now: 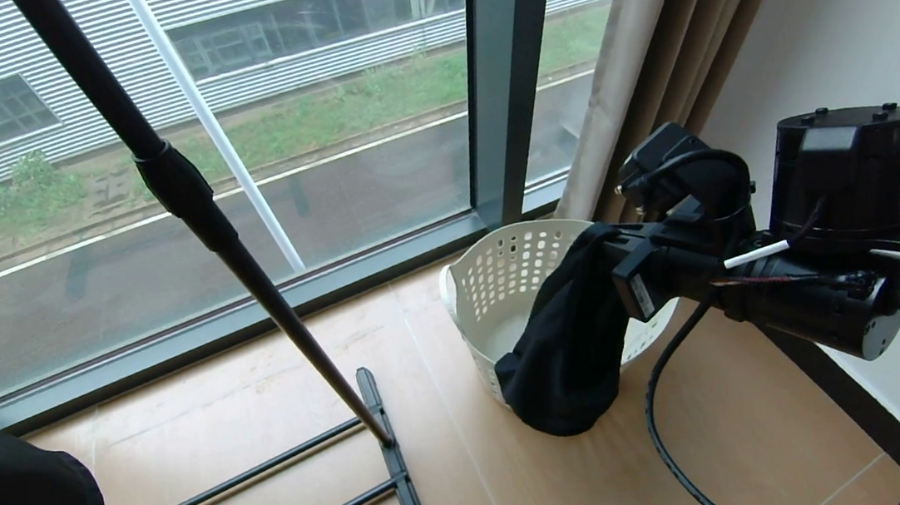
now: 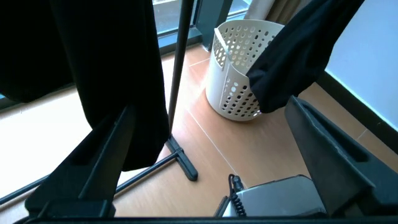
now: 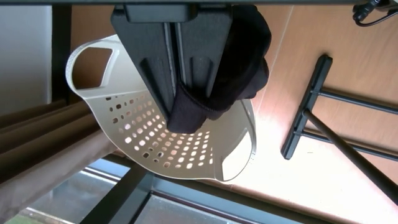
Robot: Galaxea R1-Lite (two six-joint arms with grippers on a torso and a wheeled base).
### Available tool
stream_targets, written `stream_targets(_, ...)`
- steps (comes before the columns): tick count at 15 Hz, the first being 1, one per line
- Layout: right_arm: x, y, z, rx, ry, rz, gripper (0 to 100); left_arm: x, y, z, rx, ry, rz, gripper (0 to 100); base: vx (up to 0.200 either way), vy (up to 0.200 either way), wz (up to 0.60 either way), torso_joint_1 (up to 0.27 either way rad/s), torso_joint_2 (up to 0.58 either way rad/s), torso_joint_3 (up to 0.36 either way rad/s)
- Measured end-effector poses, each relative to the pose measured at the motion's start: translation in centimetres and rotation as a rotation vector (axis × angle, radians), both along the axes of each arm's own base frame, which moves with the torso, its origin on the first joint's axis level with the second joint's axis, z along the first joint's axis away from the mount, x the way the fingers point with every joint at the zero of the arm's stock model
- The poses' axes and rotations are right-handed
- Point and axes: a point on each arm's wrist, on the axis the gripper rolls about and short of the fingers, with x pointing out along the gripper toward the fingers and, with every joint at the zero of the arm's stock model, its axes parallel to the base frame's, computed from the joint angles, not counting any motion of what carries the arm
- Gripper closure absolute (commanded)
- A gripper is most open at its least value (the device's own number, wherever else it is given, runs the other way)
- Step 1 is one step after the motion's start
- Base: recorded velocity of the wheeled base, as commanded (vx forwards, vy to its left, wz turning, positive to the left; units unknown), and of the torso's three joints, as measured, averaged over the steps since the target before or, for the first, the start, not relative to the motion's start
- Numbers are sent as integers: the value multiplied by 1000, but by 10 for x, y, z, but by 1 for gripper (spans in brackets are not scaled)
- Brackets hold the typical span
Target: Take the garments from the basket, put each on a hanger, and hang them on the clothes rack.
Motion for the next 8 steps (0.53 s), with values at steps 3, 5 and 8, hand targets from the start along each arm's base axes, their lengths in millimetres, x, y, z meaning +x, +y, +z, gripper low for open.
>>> stream_targets(3, 0, 0, 0, 1, 0, -1, 100, 0, 0, 0, 0, 0, 0, 0, 0, 0, 0, -4, 4, 204)
stream_targets(5, 0, 0, 0, 2, 0, 0, 100, 0, 0, 0, 0, 0, 0, 0, 0, 0, 0, 0, 2, 200)
stream_targets(8, 0, 0, 0, 3, 2, 1, 100, 0, 0, 0, 0, 0, 0, 0, 0, 0, 0, 7, -9, 188)
